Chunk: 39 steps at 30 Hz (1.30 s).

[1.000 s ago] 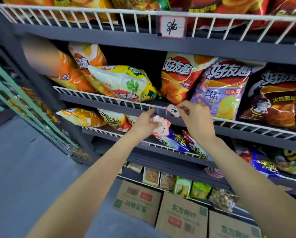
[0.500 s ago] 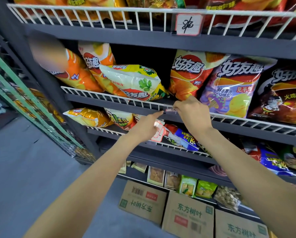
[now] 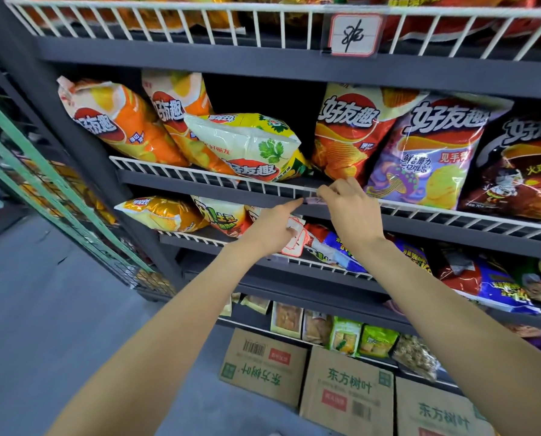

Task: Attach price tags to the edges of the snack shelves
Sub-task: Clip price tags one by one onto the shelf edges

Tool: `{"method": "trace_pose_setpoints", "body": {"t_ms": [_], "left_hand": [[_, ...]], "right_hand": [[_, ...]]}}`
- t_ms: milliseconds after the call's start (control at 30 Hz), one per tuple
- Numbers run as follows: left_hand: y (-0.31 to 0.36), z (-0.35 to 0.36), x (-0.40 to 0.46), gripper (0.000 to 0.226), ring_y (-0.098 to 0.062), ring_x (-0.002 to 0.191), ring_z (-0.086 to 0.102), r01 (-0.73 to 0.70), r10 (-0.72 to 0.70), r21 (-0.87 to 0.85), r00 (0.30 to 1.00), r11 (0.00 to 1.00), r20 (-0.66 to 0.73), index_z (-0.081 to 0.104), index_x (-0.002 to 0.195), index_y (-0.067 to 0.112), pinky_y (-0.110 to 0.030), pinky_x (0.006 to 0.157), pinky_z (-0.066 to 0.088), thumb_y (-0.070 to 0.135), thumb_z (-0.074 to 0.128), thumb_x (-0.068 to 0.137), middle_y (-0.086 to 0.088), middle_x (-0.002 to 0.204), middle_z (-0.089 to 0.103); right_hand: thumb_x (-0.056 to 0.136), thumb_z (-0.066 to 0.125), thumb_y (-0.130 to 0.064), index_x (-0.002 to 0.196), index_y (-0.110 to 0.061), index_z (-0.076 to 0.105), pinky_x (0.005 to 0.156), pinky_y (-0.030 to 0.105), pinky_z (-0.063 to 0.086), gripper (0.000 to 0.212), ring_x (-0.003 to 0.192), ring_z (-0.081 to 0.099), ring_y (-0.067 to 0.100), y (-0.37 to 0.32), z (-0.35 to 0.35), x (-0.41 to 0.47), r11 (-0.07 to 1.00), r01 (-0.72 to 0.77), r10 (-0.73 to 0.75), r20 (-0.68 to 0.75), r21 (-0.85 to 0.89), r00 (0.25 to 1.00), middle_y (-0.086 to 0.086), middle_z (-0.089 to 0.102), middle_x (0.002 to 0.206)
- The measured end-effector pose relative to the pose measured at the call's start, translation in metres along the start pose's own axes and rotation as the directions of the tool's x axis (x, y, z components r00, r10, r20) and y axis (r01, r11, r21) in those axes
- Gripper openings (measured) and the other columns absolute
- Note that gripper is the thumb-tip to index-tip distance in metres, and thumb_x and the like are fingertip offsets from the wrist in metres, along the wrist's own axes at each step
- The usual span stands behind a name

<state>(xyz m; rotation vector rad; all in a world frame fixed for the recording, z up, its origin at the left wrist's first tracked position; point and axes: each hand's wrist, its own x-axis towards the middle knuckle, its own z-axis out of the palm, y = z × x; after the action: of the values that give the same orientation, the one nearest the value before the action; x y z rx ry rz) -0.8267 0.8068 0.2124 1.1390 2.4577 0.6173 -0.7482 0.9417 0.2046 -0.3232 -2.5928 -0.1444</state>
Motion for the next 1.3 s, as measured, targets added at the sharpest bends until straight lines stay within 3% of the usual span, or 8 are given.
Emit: {"method": "trace_pose_setpoints", "body": {"t_ms": [167, 367, 700, 867, 1000, 1133, 1233, 1300], "left_hand": [[0.000, -0.002, 0.000, 0.066, -0.031, 0.116, 0.054, 0.002, -0.002, -0.004, 1.000, 1.000, 0.017, 0.022, 0.148, 0.025, -0.034, 0.095, 0.042, 0.010, 0.053, 0.092, -0.011, 0.150, 0.035], [0.001, -0.003, 0.001, 0.066, -0.031, 0.116, 0.054, 0.004, -0.005, 0.004, 1.000, 1.000, 0.019, 0.021, 0.148, 0.026, -0.036, 0.096, 0.043, 0.010, 0.052, 0.093, -0.011, 0.150, 0.034], [-0.001, -0.007, 0.002, 0.064, -0.037, 0.116, 0.052, -0.006, 0.006, -0.006, 1.000, 1.000, 0.013, 0.023, 0.147, 0.027, -0.037, 0.092, 0.044, 0.008, 0.051, 0.093, -0.011, 0.149, 0.035], [-0.004, -0.005, 0.001, 0.055, -0.030, 0.129, 0.042, 0.039, -0.045, -0.139, 0.998, 0.990, -0.045, 0.033, 0.143, 0.021, -0.035, 0.103, 0.037, 0.012, 0.053, 0.093, -0.009, 0.146, 0.040], [-0.011, -0.003, -0.011, 0.038, -0.019, 0.125, 0.047, 0.014, -0.049, -0.224, 0.987, 0.975, -0.154, 0.050, 0.130, 0.015, -0.021, 0.094, 0.035, 0.011, 0.054, 0.092, -0.005, 0.135, 0.052], [-0.009, -0.004, -0.021, 0.029, -0.018, 0.119, 0.051, 0.005, -0.067, -0.302, 0.978, 0.953, -0.196, 0.057, 0.121, 0.016, -0.028, 0.095, 0.044, 0.011, 0.054, 0.092, -0.004, 0.127, 0.058], [0.000, -0.005, -0.025, 0.026, -0.019, 0.112, 0.056, 0.022, -0.121, -0.401, 0.967, 0.916, -0.223, 0.059, 0.118, 0.015, -0.034, 0.095, 0.048, 0.012, 0.054, 0.092, -0.007, 0.120, 0.061], [0.008, -0.003, -0.029, 0.025, -0.017, 0.104, 0.058, 0.016, -0.134, -0.411, 0.957, 0.911, -0.259, 0.058, 0.117, 0.011, -0.029, 0.089, 0.049, 0.011, 0.054, 0.092, -0.005, 0.113, 0.063]], "right_hand": [[0.043, 0.073, 0.020, 0.080, -0.001, 0.069, 0.040, 0.020, 0.029, 0.042, 0.075, 0.059, 0.031, -0.001, 0.001, -0.006, 1.000, -0.010, 0.011, 0.031, -0.026, 0.999, 0.013, 0.062, 0.080], [0.040, 0.076, 0.019, 0.085, -0.002, 0.071, 0.040, 0.019, 0.027, 0.050, 0.075, 0.058, 0.029, 0.001, -0.005, -0.012, 0.995, 0.003, 0.001, 0.047, -0.097, 0.999, 0.011, 0.062, 0.085], [0.039, 0.079, 0.016, 0.101, -0.006, 0.068, 0.037, 0.024, 0.039, 0.067, 0.079, 0.061, 0.027, 0.007, -0.007, -0.017, 0.992, 0.051, -0.035, 0.135, -0.117, 0.990, 0.009, 0.064, 0.091], [0.048, 0.074, 0.018, 0.096, -0.006, 0.070, 0.039, 0.024, 0.033, 0.053, 0.078, 0.059, 0.027, 0.002, -0.014, -0.013, 0.992, 0.013, 0.008, 0.164, -0.127, 0.986, 0.010, 0.062, 0.088], [0.067, 0.060, 0.014, 0.105, -0.003, 0.064, 0.048, 0.028, 0.031, 0.042, 0.094, 0.053, 0.026, -0.002, -0.019, -0.011, 0.990, -0.011, 0.040, 0.204, -0.141, 0.978, 0.011, 0.057, 0.104], [0.059, 0.074, 0.006, 0.109, -0.003, 0.061, 0.054, 0.028, 0.042, 0.052, 0.091, 0.056, 0.022, -0.010, -0.029, -0.014, 0.980, 0.030, 0.022, 0.253, -0.199, 0.967, 0.010, 0.056, 0.107], [0.079, 0.052, 0.010, 0.139, -0.008, 0.036, 0.087, 0.034, 0.044, 0.065, 0.119, 0.040, 0.022, -0.007, -0.030, -0.016, 0.998, -0.059, 0.040, 0.386, 0.038, 0.922, 0.006, 0.037, 0.135], [0.087, 0.046, 0.005, 0.139, -0.013, 0.041, 0.097, 0.033, 0.041, 0.055, 0.126, 0.038, 0.020, -0.004, -0.035, -0.017, 0.918, -0.249, 0.110, 0.407, 0.307, 0.907, 0.003, 0.039, 0.139]]}}
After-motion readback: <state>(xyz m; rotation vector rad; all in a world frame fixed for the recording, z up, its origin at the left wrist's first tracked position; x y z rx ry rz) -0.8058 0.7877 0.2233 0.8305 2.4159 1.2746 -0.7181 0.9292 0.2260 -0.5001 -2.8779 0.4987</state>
